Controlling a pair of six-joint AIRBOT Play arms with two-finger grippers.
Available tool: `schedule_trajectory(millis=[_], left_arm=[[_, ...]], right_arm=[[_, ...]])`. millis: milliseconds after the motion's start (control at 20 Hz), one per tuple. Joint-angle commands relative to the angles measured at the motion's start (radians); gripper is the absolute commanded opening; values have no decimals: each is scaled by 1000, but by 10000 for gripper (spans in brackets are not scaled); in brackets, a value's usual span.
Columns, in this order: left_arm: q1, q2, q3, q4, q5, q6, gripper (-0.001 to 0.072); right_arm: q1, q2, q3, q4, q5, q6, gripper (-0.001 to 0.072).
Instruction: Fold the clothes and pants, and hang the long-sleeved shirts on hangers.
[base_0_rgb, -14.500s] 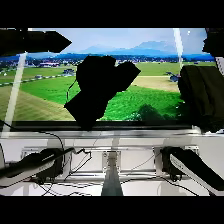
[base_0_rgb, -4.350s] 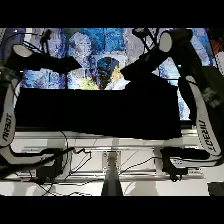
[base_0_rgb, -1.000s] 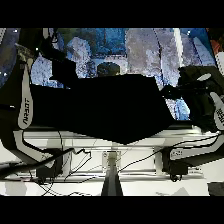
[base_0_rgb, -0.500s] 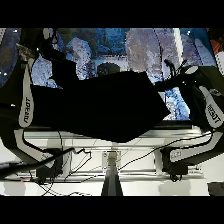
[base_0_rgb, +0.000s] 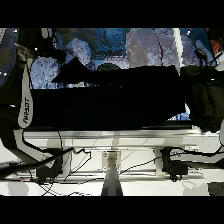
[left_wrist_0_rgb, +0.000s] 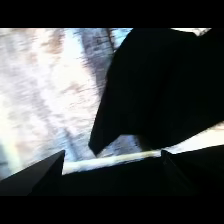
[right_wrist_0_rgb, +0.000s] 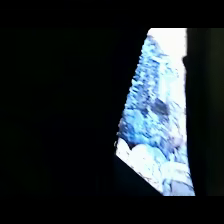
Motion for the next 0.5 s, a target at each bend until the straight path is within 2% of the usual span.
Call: schedule_trajectory(millis=[0, 200, 350, 450], left_arm=[[13, -25, 0, -48, 7, 0, 556], [136, -47, -4, -109, -27, -1, 555], [288, -47, -107, -338, -36, -59, 550], [373, -47, -227, -503, 46, -85, 549]], right_arm=[[-71, 36, -3, -18, 54, 30, 21], [-66, 36, -3, -14, 60, 30, 21], [-66, 36, -3, -14, 60, 30, 21], [-66, 36, -3, -13, 60, 30, 21]])
